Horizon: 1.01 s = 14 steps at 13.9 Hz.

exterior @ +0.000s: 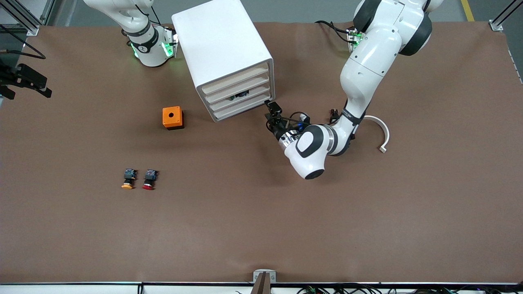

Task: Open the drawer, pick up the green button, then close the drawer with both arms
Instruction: 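Grasp the drawer handle with the left gripper and pull it open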

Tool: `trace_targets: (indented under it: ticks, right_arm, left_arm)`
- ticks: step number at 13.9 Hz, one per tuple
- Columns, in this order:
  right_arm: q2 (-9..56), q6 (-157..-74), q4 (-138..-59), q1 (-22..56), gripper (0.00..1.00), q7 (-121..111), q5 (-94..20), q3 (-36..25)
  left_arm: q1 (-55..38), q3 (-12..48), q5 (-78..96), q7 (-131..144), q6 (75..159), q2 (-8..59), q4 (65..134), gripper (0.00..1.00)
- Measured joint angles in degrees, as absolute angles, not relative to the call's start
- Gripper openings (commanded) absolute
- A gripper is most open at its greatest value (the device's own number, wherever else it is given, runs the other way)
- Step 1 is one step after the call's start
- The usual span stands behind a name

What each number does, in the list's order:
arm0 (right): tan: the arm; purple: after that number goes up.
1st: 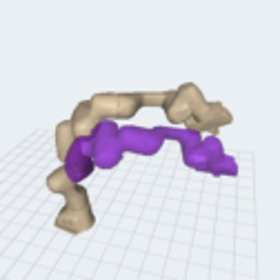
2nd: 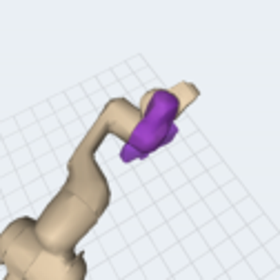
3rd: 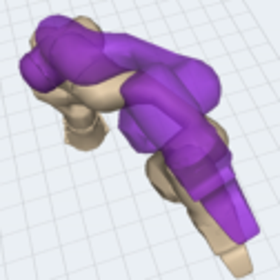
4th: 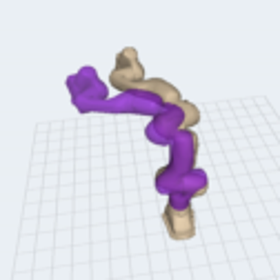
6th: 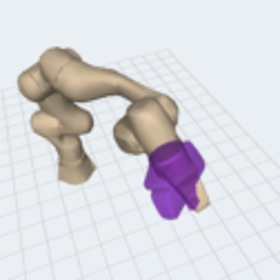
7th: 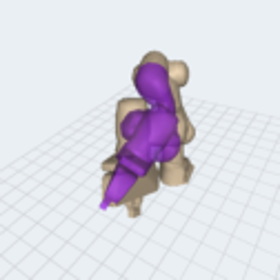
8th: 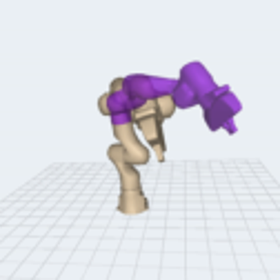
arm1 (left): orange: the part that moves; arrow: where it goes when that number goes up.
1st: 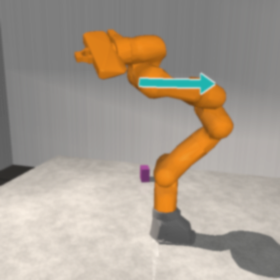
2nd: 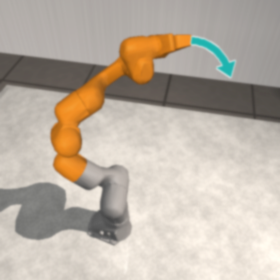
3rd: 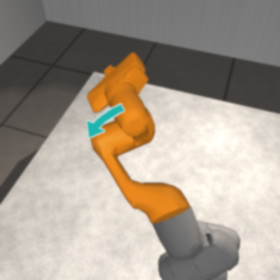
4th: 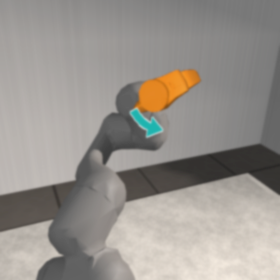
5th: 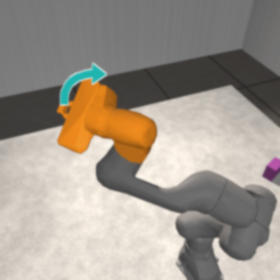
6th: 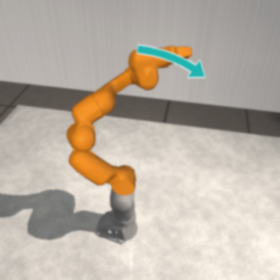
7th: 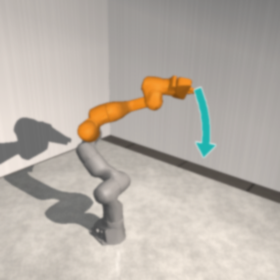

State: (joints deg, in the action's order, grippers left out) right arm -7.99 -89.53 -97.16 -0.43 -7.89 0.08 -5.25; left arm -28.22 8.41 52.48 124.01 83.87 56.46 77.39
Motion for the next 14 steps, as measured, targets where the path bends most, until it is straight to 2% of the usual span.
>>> trace_targets:
  ticks: [5,8,14]
  right_arm:
    - [-8.1,-89.5,-97.2,-0.4,1.00,-7.9,0.1,-5.1]
    - [-8.2,-89.5,-97.2,-0.4,1.00,-7.9,0.1,-5.1]
    - [-8.5,-89.2,-97.2,-0.4,1.00,-7.9,0.1,-5.1]
  left_arm:
    - [-30.8,8.5,53.6,124.1,82.8,58.3,77.4,0.57]
    - [-32.3,8.5,53.6,124.1,82.0,58.8,77.5,0.49]
    - [-35.1,8.5,53.6,124.2,80.8,58.9,78.0,0.13]
